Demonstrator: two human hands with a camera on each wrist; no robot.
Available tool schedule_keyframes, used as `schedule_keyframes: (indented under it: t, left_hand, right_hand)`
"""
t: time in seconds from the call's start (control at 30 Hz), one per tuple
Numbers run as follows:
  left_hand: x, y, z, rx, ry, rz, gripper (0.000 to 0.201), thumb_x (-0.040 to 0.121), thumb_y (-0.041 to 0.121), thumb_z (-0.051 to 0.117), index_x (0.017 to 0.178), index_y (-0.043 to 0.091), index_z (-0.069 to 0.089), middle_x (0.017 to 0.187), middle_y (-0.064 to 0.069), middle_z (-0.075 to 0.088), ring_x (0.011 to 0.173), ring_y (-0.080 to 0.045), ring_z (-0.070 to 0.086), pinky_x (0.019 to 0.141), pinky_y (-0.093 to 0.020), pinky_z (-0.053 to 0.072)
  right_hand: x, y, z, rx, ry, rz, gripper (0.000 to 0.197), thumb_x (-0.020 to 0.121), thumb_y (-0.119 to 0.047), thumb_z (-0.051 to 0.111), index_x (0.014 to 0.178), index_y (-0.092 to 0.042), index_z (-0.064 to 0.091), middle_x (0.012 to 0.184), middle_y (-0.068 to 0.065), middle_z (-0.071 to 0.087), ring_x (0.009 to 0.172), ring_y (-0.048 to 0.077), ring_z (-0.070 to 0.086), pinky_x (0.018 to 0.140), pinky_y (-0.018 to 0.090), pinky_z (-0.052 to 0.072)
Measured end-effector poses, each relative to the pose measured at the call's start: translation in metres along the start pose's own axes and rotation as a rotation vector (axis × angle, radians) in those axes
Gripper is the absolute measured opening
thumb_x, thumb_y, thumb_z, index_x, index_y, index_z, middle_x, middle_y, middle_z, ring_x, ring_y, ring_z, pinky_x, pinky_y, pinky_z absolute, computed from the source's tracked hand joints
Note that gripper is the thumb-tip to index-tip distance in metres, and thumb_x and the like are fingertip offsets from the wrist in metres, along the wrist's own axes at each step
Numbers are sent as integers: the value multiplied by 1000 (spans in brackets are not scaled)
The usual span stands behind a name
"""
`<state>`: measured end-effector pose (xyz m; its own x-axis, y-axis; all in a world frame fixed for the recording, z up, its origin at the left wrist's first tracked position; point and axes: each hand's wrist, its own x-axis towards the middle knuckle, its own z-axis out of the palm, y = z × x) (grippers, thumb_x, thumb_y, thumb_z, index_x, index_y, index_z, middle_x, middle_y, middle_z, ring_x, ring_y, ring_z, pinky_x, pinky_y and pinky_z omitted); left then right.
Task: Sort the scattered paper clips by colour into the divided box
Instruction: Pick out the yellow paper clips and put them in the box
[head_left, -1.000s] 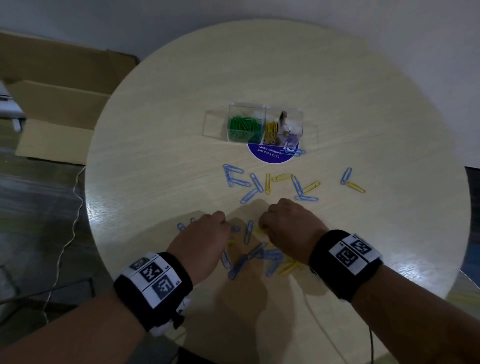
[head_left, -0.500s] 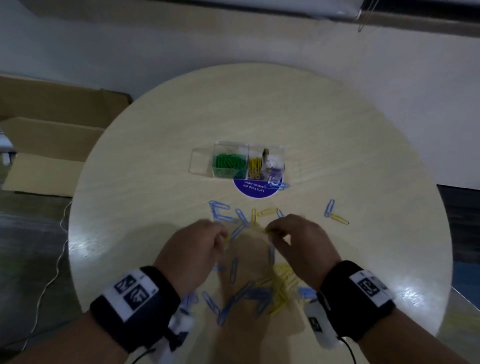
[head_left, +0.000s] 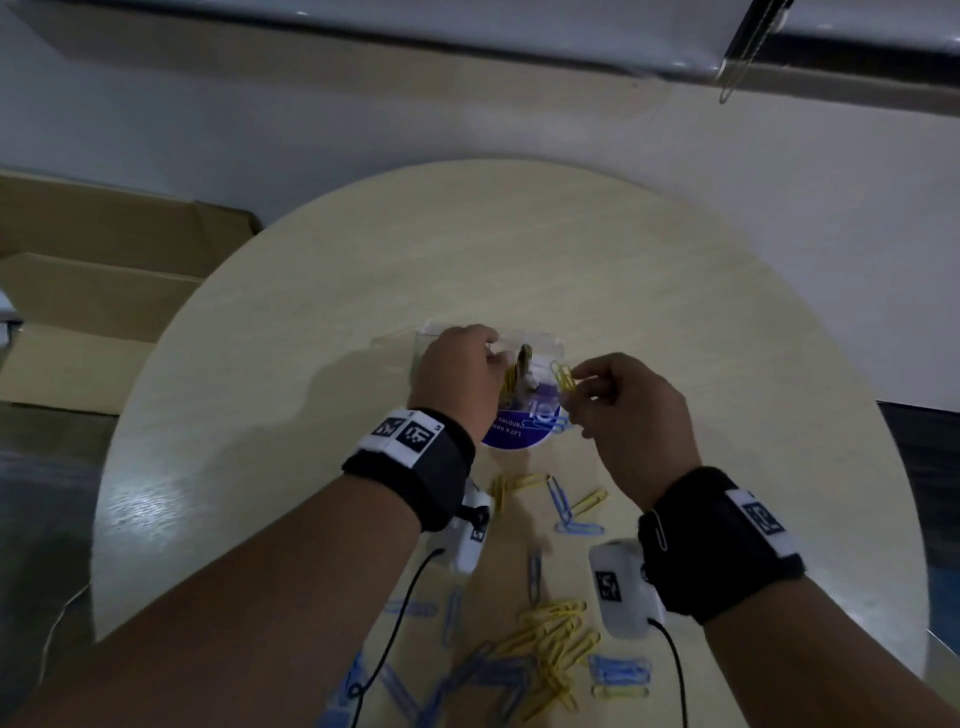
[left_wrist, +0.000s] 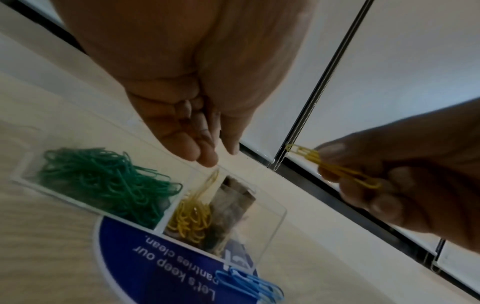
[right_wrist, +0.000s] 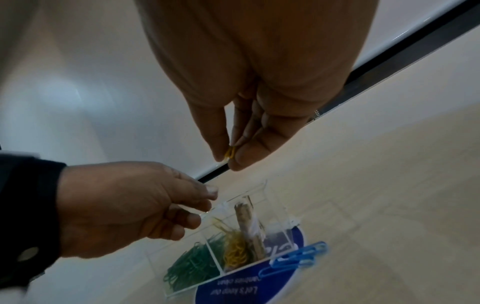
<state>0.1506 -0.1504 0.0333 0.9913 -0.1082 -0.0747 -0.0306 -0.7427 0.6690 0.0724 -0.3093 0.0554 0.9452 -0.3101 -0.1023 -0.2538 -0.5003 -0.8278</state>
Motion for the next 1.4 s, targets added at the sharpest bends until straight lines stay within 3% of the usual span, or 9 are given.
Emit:
schedule_keyframes:
  t: [0.17, 0.37, 0.53, 0.63, 0.77, 1.0, 1.17, 1.27, 1.4]
  left_hand:
    - [-13, -22, -15, -157, 154, 38, 23, 99, 22, 45, 117, 22, 58, 114, -5, 59, 85, -25, 67, 80, -44, 56]
    - [-57, -47, -40, -210, 156, 66, 17, 99, 24, 48, 108, 27, 62, 103, 4, 63, 84, -14, 64, 75, -34, 54]
    - [-107, -74, -33, 141, -167, 298, 24, 92, 22, 50, 110, 21, 65, 107, 3, 63, 99, -18, 55, 87, -36, 46]
    - [-144, -91, -14, 382, -383, 464, 45, 87, 32, 50, 131, 22, 53, 140, -2, 50, 132, -24, 41, 107, -40, 37]
    - [-173, -107, -11, 495, -414, 437, 59, 86, 40, 54, 142, 29, 38, 158, -2, 26, 146, -28, 20, 113, -45, 31]
    - [-162, -111, -25, 373, -290, 327, 48, 84, 50, 46, 126, 32, 60, 145, -3, 49, 133, -31, 43, 107, -48, 38]
    - [-131, -82, -14, 372, -180, 343, 28, 90, 36, 43, 92, 24, 69, 91, -1, 66, 89, -30, 59, 81, -42, 47]
    - [-114, -56, 2, 341, -145, 215, 19, 87, 37, 59, 83, 21, 69, 83, -3, 62, 85, -28, 56, 76, -39, 46]
    - [-104, -40, 22, 438, -233, 174, 22, 85, 38, 65, 89, 16, 69, 92, -7, 61, 92, -29, 54, 81, -39, 46]
  right_hand:
    - [30, -13, 27, -89, -13, -7, 11, 80, -21, 71, 86, -21, 63, 72, -9, 64, 65, 5, 58, 53, 10, 39]
    - [30, -19, 20, -229, -12, -81, 11, 86, -26, 63, 94, -24, 70, 86, -9, 69, 78, 7, 62, 67, 19, 43]
    - [-24, 28, -12, -295, 64, -74, 11, 85, -22, 65, 96, -23, 70, 88, -5, 73, 80, 12, 68, 71, 20, 45]
    - [-74, 61, -7, -414, -7, -80, 25, 86, -30, 63, 107, -17, 69, 103, 5, 72, 89, 27, 66, 82, 29, 48]
    - [-127, 79, 28, -712, -364, -202, 68, 88, -59, 34, 137, -14, 47, 150, 11, 38, 139, 40, 28, 114, 49, 25]
    - [-162, 67, 35, -676, -448, -221, 74, 82, -79, 19, 144, -39, 29, 161, -2, 0, 147, 33, -8, 117, 43, 6]
    - [-119, 94, -13, -502, -36, -190, 41, 83, -37, 51, 117, -19, 64, 126, 10, 61, 115, 37, 55, 99, 41, 42]
    - [-76, 109, -47, -523, 129, -27, 29, 78, -17, 67, 107, -12, 68, 103, 19, 65, 92, 41, 61, 84, 46, 50]
    - [-47, 116, -53, -594, 15, 17, 31, 73, -9, 72, 104, -7, 69, 98, 23, 65, 89, 43, 61, 83, 45, 49]
